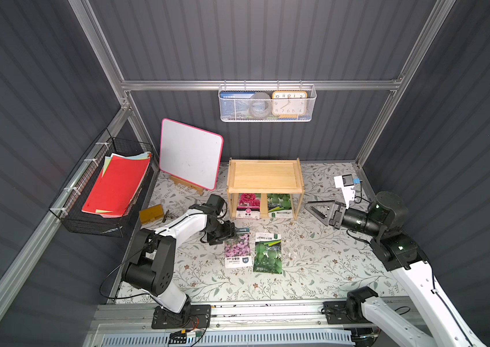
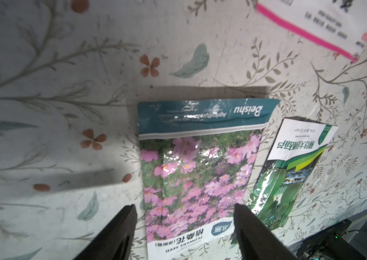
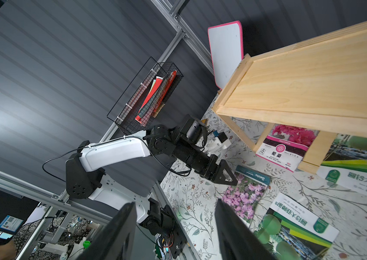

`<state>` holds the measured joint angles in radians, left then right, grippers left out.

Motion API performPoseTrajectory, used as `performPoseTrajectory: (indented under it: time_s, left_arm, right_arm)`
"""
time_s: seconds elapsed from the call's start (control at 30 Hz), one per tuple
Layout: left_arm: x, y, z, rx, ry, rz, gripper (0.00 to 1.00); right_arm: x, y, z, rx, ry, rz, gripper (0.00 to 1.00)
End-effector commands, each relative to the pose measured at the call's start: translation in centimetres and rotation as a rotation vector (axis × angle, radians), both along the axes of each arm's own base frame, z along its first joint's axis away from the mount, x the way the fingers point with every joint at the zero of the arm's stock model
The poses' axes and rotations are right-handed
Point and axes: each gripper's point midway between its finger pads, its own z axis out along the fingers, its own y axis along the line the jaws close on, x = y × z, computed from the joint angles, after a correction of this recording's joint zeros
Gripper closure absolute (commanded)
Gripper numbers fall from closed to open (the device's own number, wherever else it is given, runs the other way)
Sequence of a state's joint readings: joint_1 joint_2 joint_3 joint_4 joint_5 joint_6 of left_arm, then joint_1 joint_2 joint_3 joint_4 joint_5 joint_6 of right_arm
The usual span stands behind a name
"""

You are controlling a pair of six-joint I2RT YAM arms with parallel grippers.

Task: Take the seed bag off the shelf
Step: Place the seed packet at the center of the board, then pick up the seed packet from the shelf.

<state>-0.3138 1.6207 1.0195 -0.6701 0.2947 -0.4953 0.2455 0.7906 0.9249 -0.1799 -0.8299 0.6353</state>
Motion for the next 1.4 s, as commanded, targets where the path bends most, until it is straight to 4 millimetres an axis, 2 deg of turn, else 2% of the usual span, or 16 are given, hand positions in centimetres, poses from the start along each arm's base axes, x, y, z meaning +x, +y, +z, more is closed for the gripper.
performPoseTrajectory:
  time_s: [0.0,0.13,0.23,0.33,0.5,0.6,0.63,0.67,0.83,0.97,1.1,1.23,1.37]
  left_arm:
    - [0.5,1.3,1.8,0.067,-0.019,0.009,0.25]
    - [2.0,1.6,4.7,0.089,-0.085,0.022,0.25]
    - [3.8,1.7,8.2,0.089,-0.192,0.040,0.25]
    - [5.4,1.2,12.9,0.031,-0.337,0.071,0.24]
    - [6.0,0.7,21.3,-0.125,-0.581,0.170,0.20]
    - [6.5,0.8,24.3,-0.179,-0.681,0.220,0.14]
    - [6.8,0.8,24.6,-0.189,-0.699,0.230,0.12]
    - [7.3,0.7,24.9,-0.201,-0.714,0.234,0.05]
    - [9.6,-0.3,24.7,-0.269,-0.752,0.239,0.00]
    - [11.5,0.8,25.1,-0.243,-0.793,0.277,0.00]
    - [12.8,2.0,24.7,-0.195,-0.806,0.298,0.00]
    - [13.6,3.0,23.8,-0.166,-0.801,0.313,0.00]
    - [14.3,2.5,23.5,-0.208,-0.805,0.291,0.01]
  right_arm:
    - [-0.4,0.0,-0.2,-0.004,-0.006,0.010,0.38]
    - [-0.5,-0.5,-2.0,-0.063,0.031,-0.021,0.38]
    - [-0.7,-1.0,-4.1,-0.111,0.096,-0.047,0.38]
    - [-0.7,-0.9,-7.1,-0.126,0.185,-0.073,0.40]
    - [-1.5,1.7,-12.9,-0.253,0.281,-0.101,0.40]
    - [-1.0,4.3,-16.5,-0.318,0.352,-0.107,0.41]
    - [-0.6,5.2,-17.5,-0.326,0.374,-0.107,0.41]
    - [-0.1,6.1,-18.6,-0.333,0.407,-0.107,0.42]
    - [4.0,9.7,-22.8,-0.323,0.481,-0.175,0.45]
    - [7.0,12.1,-23.9,-0.284,0.478,-0.223,0.46]
    - [8.9,13.6,-25.2,-0.245,0.500,-0.269,0.46]
    - [9.7,14.8,-26.3,-0.192,0.534,-0.305,0.46]
    - [10.2,15.8,-27.4,-0.178,0.561,-0.328,0.47]
